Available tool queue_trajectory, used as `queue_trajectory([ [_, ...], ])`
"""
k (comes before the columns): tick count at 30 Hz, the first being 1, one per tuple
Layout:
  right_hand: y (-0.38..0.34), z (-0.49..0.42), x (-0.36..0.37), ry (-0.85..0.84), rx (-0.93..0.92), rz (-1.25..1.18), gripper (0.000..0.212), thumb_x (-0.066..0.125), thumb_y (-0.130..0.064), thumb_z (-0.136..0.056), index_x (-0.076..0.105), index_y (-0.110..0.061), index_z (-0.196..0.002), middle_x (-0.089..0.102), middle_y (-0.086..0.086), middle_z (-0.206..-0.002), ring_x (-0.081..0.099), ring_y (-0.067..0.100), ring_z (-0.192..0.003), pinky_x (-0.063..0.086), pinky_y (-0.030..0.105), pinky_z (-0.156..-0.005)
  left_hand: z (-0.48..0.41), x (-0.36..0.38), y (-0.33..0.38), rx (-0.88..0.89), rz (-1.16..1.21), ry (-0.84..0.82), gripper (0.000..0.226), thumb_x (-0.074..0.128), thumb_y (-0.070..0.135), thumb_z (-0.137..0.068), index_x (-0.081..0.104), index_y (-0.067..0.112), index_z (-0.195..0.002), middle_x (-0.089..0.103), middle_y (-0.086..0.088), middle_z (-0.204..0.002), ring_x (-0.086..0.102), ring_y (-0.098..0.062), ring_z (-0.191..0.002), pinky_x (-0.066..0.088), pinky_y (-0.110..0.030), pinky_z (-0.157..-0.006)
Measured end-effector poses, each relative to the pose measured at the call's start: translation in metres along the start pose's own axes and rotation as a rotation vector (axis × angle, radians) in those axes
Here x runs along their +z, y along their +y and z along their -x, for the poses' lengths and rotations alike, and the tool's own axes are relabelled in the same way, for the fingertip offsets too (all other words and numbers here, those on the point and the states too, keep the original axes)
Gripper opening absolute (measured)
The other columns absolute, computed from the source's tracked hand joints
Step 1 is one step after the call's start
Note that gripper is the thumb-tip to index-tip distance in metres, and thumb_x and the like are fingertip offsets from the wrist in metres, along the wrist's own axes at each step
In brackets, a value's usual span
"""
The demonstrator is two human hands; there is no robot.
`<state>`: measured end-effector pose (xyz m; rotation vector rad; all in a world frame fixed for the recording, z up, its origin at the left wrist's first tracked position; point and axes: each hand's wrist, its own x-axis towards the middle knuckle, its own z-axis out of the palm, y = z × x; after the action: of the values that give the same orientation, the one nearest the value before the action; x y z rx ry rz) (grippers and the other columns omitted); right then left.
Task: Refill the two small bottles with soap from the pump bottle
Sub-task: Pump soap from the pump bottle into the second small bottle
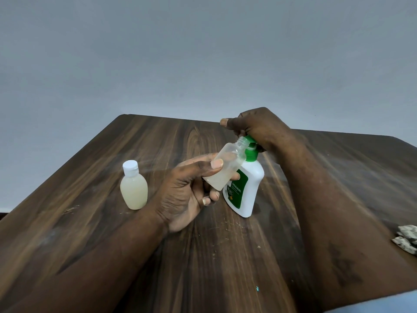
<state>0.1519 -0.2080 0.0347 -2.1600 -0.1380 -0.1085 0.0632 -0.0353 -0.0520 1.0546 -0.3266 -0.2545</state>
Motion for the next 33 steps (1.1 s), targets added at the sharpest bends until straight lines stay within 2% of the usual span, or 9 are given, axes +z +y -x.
queue_trajectory([
  [2, 0.0004, -0.0014, -0.0008, 0.019, -0.011, -0.007, 0.045, 0.083, -0.046, -0.084, 0.058, -0.017, -0.061, 0.053, -0.002, -0.057, 0.045, 0.017, -0.054, 0.04, 0.031, -0.058, 0.0001, 0.0009, 0.0001, 0.003, 0.009, -0.007, 0.03, 0.064, 0.027, -0.083, 0.079, 0.016, -0.108, 0.072, -0.023, -0.103, 0.047, -0.015, -0.055, 0.038, -0.019, -0.043],
  [7, -0.0006, -0.0028, -0.0009, 0.023, -0.018, -0.013, 0.042, 0.083, -0.046, -0.084, 0.059, -0.013, -0.072, 0.05, 0.0, -0.059, 0.043, 0.019, -0.055, 0.038, 0.03, -0.056, 0.0001, 0.0024, 0.0009, 0.006, 0.015, -0.012, 0.028, 0.063, 0.026, -0.083, 0.08, 0.018, -0.105, 0.073, -0.021, -0.1, 0.048, -0.014, -0.053, 0.036, -0.019, -0.043],
  [11, 0.0011, -0.0031, 0.0014, 0.008, 0.009, -0.009, 0.042, 0.083, -0.044, -0.084, 0.058, -0.015, -0.069, 0.052, 0.0, -0.06, 0.045, 0.019, -0.058, 0.041, 0.034, -0.064, -0.0001, 0.0009, 0.0005, 0.004, 0.007, -0.005, 0.029, 0.064, 0.027, -0.083, 0.079, 0.016, -0.105, 0.072, -0.023, -0.101, 0.048, -0.014, -0.052, 0.034, -0.02, -0.042],
  [14, 0.001, -0.002, 0.0019, 0.002, 0.011, 0.001, 0.041, 0.082, -0.046, -0.085, 0.06, -0.013, -0.074, 0.053, 0.0, -0.062, 0.046, 0.018, -0.058, 0.042, 0.035, -0.066, -0.0005, -0.0002, -0.0004, 0.003, 0.005, 0.004, 0.031, 0.064, 0.026, -0.083, 0.078, 0.014, -0.108, 0.072, -0.024, -0.102, 0.048, -0.014, -0.052, 0.036, -0.019, -0.041],
  [23, 0.0003, -0.0025, -0.0008, 0.016, -0.014, 0.0, 0.042, 0.082, -0.047, -0.084, 0.06, -0.012, -0.077, 0.05, 0.001, -0.062, 0.041, 0.018, -0.055, 0.036, 0.029, -0.054, 0.0006, 0.0027, 0.0008, -0.004, 0.009, -0.013, 0.03, 0.062, 0.028, -0.084, 0.079, 0.018, -0.106, 0.073, -0.02, -0.1, 0.048, -0.014, -0.054, 0.036, -0.019, -0.043],
  [26, 0.0002, -0.0031, 0.0008, 0.019, -0.013, 0.009, 0.04, 0.082, -0.047, -0.084, 0.062, -0.012, -0.079, 0.049, 0.001, -0.061, 0.04, 0.017, -0.053, 0.035, 0.029, -0.054, 0.0007, 0.0024, 0.0007, -0.001, 0.006, -0.007, 0.03, 0.062, 0.028, -0.084, 0.08, 0.018, -0.105, 0.073, -0.02, -0.1, 0.047, -0.014, -0.054, 0.035, -0.019, -0.042],
  [30, 0.0016, -0.0024, 0.0016, 0.008, 0.007, 0.023, 0.042, 0.081, -0.047, -0.086, 0.058, -0.014, -0.072, 0.051, -0.002, -0.059, 0.043, 0.015, -0.053, 0.038, 0.029, -0.057, 0.0014, 0.0024, 0.0006, 0.001, -0.01, 0.005, 0.028, 0.063, 0.028, -0.083, 0.08, 0.019, -0.104, 0.073, -0.02, -0.1, 0.047, -0.014, -0.053, 0.035, -0.019, -0.043],
  [33, 0.0012, -0.0023, 0.0015, 0.006, -0.004, 0.031, 0.042, 0.08, -0.048, -0.086, 0.06, -0.012, -0.075, 0.051, 0.0, -0.061, 0.043, 0.016, -0.054, 0.037, 0.03, -0.058, 0.0014, 0.0022, 0.0007, -0.003, -0.005, 0.004, 0.028, 0.063, 0.027, -0.083, 0.08, 0.018, -0.103, 0.073, -0.021, -0.1, 0.048, -0.014, -0.053, 0.037, -0.018, -0.042],
])
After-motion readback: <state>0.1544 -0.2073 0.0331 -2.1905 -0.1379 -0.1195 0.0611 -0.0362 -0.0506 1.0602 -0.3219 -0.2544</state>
